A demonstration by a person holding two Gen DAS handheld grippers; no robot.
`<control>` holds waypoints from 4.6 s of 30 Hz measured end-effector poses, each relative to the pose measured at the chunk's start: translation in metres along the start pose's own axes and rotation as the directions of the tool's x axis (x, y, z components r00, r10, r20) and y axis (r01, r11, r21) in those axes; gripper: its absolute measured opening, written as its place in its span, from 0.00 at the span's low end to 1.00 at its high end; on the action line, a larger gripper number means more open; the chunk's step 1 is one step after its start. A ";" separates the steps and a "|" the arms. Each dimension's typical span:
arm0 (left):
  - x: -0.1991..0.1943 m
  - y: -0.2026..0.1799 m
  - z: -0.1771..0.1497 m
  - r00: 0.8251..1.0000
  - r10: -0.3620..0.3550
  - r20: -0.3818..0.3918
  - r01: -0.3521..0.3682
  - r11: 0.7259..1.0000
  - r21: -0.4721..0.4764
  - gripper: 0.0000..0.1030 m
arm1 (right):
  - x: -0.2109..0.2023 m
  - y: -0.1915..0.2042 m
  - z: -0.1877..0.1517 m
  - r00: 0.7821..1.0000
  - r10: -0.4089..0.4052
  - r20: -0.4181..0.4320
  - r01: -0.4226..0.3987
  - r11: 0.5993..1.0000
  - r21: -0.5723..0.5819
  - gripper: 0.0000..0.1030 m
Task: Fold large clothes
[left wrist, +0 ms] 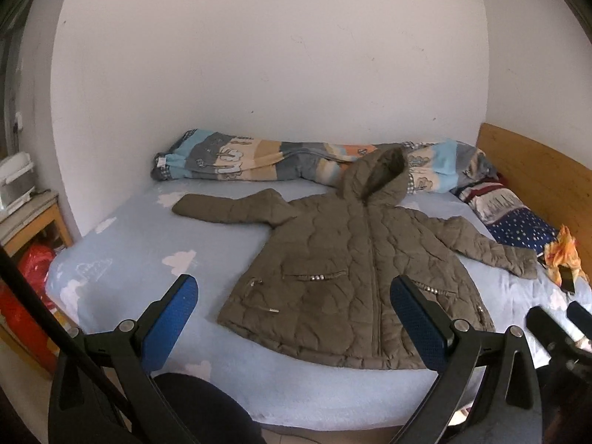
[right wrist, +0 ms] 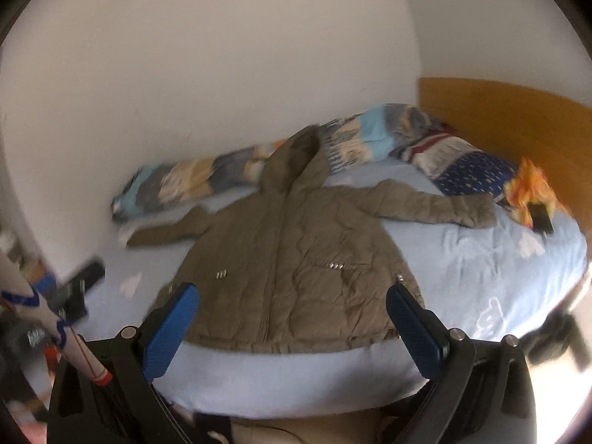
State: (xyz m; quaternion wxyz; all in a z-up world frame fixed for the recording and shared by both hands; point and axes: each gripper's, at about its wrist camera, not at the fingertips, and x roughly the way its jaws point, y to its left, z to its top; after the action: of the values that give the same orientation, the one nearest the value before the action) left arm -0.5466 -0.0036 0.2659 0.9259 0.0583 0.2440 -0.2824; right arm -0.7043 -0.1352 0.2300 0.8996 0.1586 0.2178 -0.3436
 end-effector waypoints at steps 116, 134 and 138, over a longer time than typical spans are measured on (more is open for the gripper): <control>0.419 0.052 0.016 0.831 0.105 -0.547 -0.199 0.973 -0.115 1.00 | 0.355 -0.521 0.004 0.979 -0.147 -0.140 0.182 0.327 0.927 0.72; 0.409 0.042 0.020 0.845 0.110 -0.524 -0.185 0.978 -0.092 1.00 | 0.313 -0.474 0.100 0.970 -0.230 0.074 0.058 0.519 0.853 0.13; 0.403 0.039 0.021 0.853 0.116 -0.509 -0.175 0.982 -0.069 1.00 | 0.304 -0.444 0.128 0.970 -0.198 0.142 -0.006 0.562 0.827 0.13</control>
State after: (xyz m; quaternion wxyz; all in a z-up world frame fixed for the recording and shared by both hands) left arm -0.2253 -0.1753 0.0874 0.8507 0.0961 0.4872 -0.1724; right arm -0.7699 -0.6752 0.1266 0.7204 0.5075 -0.0587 -0.4690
